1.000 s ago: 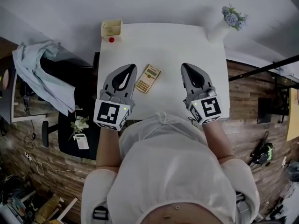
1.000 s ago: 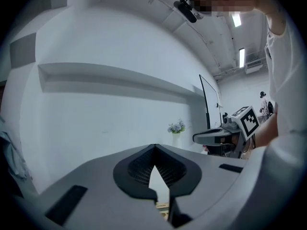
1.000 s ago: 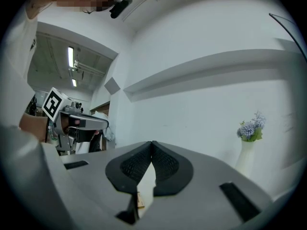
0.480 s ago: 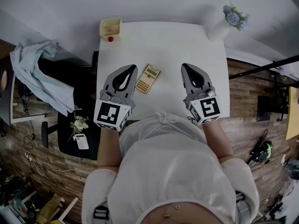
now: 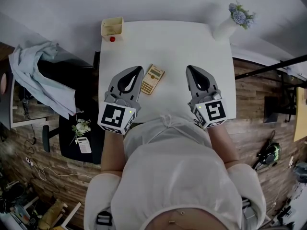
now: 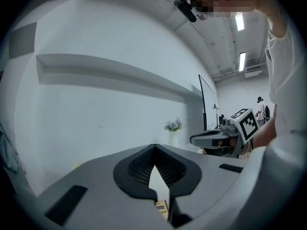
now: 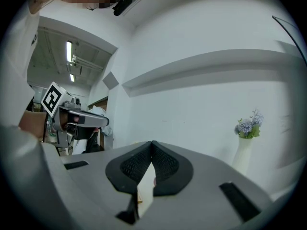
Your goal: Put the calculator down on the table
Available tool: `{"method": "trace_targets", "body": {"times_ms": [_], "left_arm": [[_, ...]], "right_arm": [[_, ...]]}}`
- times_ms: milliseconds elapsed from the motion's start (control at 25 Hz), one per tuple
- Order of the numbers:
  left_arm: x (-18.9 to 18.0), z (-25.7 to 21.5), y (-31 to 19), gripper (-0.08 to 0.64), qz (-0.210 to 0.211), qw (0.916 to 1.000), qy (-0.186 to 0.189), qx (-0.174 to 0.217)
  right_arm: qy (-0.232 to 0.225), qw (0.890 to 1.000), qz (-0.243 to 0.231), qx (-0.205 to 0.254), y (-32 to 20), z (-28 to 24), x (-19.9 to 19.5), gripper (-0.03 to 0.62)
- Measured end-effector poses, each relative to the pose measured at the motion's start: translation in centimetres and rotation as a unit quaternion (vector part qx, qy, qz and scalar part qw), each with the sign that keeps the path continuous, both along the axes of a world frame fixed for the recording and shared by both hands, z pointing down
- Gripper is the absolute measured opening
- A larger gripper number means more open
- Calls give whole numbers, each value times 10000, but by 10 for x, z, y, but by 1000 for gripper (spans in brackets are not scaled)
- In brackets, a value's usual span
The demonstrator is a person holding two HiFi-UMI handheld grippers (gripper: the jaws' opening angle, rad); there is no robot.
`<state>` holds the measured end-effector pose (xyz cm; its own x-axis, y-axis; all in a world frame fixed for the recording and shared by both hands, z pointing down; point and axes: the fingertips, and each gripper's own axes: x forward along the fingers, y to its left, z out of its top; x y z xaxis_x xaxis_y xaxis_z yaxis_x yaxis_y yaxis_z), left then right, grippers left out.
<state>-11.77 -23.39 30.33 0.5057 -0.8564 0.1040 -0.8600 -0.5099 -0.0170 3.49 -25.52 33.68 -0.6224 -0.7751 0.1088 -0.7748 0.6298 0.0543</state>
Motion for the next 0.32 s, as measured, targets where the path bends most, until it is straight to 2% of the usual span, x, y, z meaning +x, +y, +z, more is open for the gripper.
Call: {"method": "trace_targets", "body": {"times_ms": [320], "left_arm": [[-5, -3, 2, 18, -33, 10000, 84, 23]], "right_arm": [[-129, 9999, 80, -80, 2, 1, -3, 3]]}}
